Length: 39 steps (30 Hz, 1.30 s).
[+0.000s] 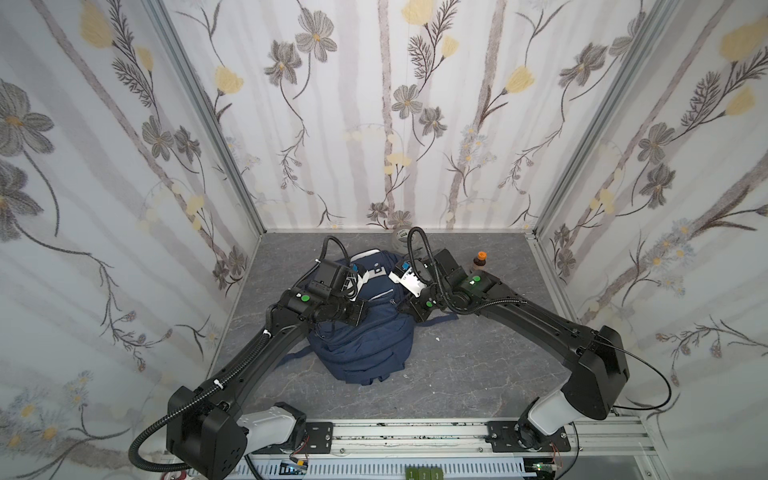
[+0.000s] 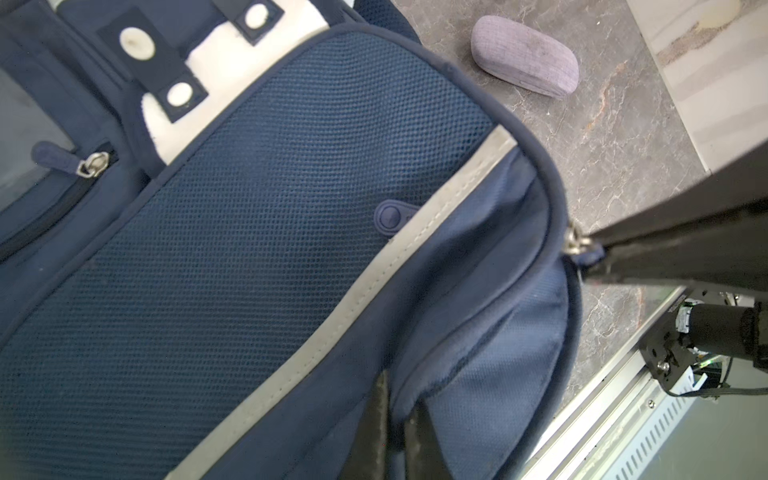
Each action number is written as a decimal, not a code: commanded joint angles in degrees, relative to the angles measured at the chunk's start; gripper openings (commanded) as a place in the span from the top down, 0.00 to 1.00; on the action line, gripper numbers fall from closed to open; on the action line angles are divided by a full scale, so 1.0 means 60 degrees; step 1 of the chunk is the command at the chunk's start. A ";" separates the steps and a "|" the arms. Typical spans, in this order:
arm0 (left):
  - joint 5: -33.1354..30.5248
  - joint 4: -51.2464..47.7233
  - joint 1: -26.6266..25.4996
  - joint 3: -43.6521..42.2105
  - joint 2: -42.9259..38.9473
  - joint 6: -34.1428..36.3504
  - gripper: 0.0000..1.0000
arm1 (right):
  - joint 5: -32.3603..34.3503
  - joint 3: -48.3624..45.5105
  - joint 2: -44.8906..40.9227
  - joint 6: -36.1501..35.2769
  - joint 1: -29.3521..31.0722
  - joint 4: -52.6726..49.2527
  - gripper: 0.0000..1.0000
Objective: Pack the student bag
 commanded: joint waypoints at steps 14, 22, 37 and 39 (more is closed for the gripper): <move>-0.1399 0.1198 0.0212 -0.1609 -0.2191 0.2348 0.31 | -0.0667 0.0454 0.0582 0.0046 -0.0689 0.0272 1.00; -0.1187 0.1169 0.0252 -0.2662 -0.2640 0.4687 0.31 | -0.0649 0.1357 0.0993 -0.0743 -0.1059 -0.0621 1.00; -0.1236 0.1727 0.0261 -0.2260 -0.1854 0.4456 1.00 | -0.0746 0.1808 0.1312 -0.0754 -0.0851 -0.0872 1.00; -0.0990 0.1723 0.0249 -0.1988 -0.1792 0.3852 1.00 | -0.0752 0.1838 0.1313 -0.0519 -0.0549 -0.0761 1.00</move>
